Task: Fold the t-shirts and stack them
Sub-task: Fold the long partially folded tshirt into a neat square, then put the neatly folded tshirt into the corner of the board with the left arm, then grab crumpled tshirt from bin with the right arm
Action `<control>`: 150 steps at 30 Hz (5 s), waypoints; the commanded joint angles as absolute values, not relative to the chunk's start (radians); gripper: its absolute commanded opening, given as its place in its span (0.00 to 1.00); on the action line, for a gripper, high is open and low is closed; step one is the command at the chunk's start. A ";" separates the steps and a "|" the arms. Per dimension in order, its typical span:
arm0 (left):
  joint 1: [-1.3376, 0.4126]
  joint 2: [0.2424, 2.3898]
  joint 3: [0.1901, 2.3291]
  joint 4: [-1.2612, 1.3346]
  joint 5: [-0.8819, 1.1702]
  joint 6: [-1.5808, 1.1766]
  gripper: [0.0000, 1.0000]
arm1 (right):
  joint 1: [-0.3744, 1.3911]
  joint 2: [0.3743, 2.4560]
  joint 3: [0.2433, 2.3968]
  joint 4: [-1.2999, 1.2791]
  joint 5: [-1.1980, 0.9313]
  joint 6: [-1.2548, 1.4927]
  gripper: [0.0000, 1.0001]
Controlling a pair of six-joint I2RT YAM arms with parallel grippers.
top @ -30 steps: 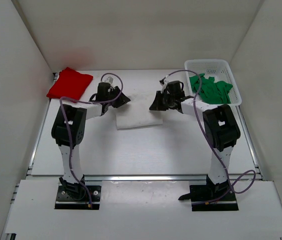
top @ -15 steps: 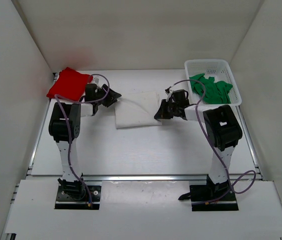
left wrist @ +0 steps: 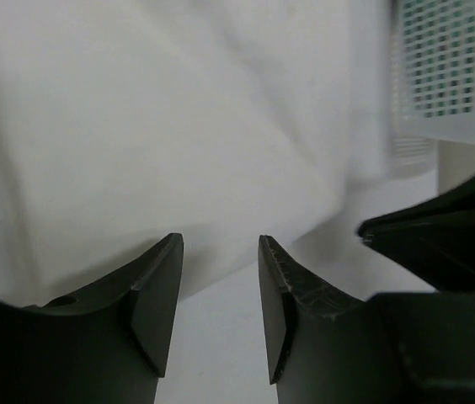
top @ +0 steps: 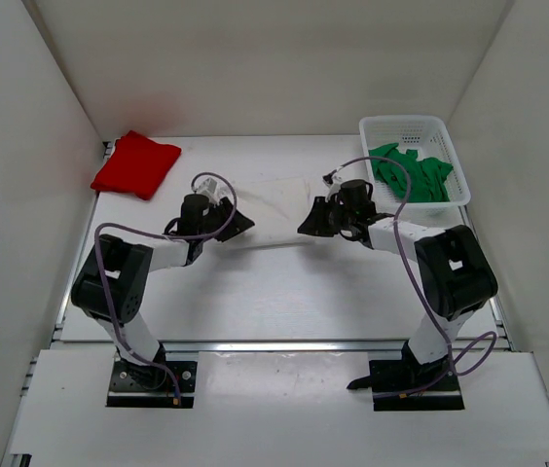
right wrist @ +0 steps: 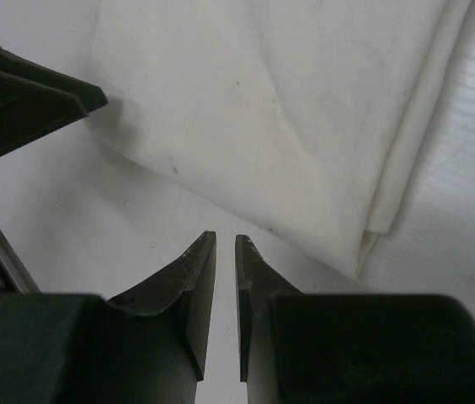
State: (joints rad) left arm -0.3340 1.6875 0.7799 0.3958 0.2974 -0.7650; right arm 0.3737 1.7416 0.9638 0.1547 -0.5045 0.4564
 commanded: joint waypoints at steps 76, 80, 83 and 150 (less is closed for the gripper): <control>0.388 1.706 1.017 0.338 0.241 -0.989 0.99 | 0.434 1.361 0.568 0.351 -0.624 0.549 0.41; 0.399 1.594 0.953 0.311 0.181 -0.966 0.98 | 0.428 1.345 0.548 0.370 -0.611 0.557 0.44; 0.365 1.520 0.902 0.314 0.140 -0.936 0.99 | 0.431 1.354 0.572 0.338 -0.565 0.561 0.40; -0.592 1.276 0.523 0.377 0.400 -0.747 0.55 | -0.022 1.470 1.506 -0.038 -0.027 0.256 0.00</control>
State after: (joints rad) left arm -0.6483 1.3441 0.4805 0.3996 0.3634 -0.7338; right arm -0.0780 1.6154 1.4590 -0.1524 0.0925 0.2783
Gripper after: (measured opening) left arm 0.556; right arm 0.087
